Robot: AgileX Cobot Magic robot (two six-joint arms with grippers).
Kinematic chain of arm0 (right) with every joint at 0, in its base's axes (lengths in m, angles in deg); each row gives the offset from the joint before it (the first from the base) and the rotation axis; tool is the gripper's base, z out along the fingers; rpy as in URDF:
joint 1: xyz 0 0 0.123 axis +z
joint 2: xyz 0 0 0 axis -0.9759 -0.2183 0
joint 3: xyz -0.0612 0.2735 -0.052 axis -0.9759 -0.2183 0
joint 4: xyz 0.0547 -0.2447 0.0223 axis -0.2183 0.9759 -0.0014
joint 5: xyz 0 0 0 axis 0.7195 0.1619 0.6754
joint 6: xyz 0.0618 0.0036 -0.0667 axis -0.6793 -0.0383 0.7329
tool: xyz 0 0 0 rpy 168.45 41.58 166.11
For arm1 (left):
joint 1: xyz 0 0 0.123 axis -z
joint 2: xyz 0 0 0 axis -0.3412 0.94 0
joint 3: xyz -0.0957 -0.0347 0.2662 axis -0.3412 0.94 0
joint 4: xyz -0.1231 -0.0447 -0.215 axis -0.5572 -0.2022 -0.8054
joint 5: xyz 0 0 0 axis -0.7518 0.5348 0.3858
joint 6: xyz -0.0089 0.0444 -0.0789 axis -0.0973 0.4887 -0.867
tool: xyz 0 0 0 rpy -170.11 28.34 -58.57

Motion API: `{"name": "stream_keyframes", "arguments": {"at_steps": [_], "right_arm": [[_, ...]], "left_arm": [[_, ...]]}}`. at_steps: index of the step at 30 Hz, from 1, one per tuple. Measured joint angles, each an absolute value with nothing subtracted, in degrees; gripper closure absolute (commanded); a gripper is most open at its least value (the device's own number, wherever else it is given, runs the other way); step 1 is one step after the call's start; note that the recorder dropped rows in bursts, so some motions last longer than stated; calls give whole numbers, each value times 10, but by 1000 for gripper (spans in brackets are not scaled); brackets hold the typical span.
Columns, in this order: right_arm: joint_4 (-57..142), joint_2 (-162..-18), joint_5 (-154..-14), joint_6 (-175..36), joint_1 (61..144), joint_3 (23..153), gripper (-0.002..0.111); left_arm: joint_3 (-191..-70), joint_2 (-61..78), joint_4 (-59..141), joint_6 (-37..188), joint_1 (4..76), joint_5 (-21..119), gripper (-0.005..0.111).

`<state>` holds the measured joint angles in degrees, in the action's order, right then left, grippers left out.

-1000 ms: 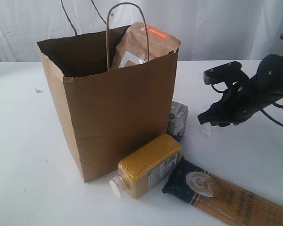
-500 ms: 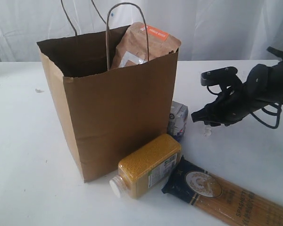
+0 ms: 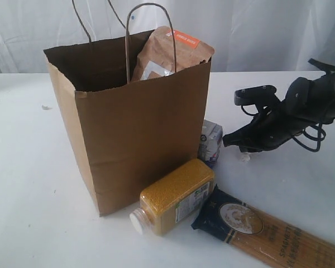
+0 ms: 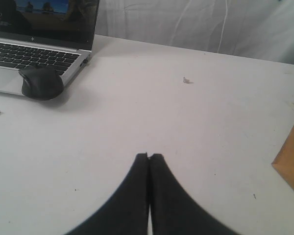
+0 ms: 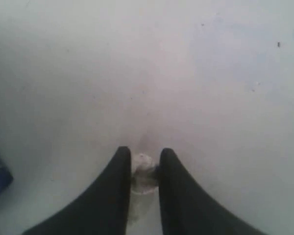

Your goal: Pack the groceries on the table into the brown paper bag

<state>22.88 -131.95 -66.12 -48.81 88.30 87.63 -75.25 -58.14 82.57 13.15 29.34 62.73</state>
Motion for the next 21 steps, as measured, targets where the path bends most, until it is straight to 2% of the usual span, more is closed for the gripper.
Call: {"name": "stream_keyframes", "arguments": {"at_steps": [9,17,21], "right_arm": [[229,-1283,-570,-488,883,894,108],[228,-1074,-428,-488,883,897,108],[159,-935,-361,-476,883,897,108]], "left_arm": [[-752,-581,826,131,293,627,107],[-752,-581,826,131,293,627,107],[-752,-581,826,131,293,627,107]]}}
